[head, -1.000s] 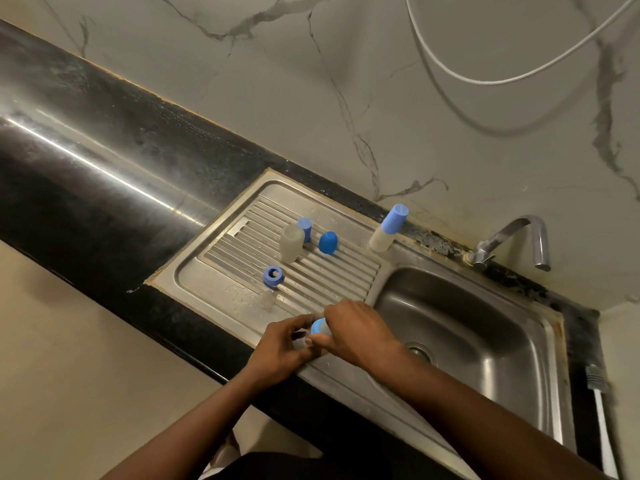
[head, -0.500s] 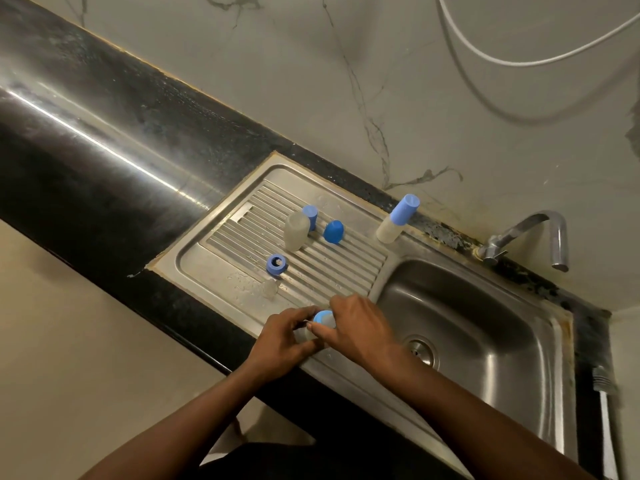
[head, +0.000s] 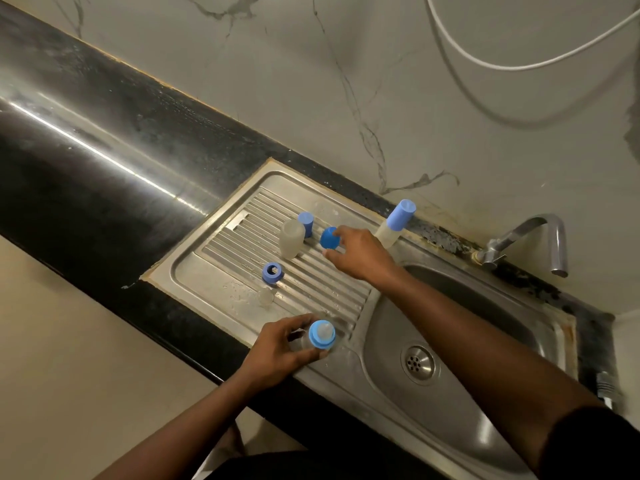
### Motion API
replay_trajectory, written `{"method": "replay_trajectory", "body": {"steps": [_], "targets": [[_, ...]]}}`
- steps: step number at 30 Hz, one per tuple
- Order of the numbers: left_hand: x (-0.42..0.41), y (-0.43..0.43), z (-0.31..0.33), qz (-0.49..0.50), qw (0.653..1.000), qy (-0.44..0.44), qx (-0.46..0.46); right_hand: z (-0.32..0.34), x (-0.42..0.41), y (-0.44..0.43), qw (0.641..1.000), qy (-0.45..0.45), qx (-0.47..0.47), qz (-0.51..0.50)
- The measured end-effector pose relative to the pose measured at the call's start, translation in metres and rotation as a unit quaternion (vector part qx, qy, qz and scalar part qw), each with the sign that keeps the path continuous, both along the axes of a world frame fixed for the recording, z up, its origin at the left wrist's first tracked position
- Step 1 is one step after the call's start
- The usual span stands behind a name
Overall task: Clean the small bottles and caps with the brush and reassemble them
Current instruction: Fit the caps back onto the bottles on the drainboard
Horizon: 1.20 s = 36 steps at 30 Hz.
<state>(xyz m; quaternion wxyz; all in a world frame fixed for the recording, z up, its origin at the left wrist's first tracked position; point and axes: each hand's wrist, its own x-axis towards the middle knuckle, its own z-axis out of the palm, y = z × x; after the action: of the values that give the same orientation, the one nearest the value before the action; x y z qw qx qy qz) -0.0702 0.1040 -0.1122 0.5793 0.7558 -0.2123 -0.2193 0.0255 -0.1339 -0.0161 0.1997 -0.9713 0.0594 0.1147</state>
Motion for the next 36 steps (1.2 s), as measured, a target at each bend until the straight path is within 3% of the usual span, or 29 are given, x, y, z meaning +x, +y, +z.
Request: {"method": "replay_trajectory", "body": {"steps": [9,13,16,21,27,36], "targets": [[0.004,-0.001,-0.003,-0.007,1.0,0.021,0.007,-0.061,0.065,-0.008,0.996,0.041,-0.085,0.011],[0.003,-0.001,-0.004,0.001,1.0,0.017,0.002,-0.062,0.065,-0.012,0.994,-0.001,-0.1,0.04],[0.004,-0.001,-0.001,-0.004,1.0,0.011,0.004,-0.041,0.051,-0.015,0.997,-0.032,-0.061,0.034],[0.007,0.001,0.003,-0.015,1.0,0.006,0.014,0.021,-0.01,-0.012,0.992,-0.056,0.111,0.002],[0.007,0.0,0.006,-0.028,0.999,0.015,0.035,0.062,-0.092,0.003,0.985,-0.011,0.166,0.055],[0.006,-0.001,0.008,-0.022,0.999,0.008,0.044,0.044,-0.129,0.035,0.989,0.038,-0.006,0.14]]}}
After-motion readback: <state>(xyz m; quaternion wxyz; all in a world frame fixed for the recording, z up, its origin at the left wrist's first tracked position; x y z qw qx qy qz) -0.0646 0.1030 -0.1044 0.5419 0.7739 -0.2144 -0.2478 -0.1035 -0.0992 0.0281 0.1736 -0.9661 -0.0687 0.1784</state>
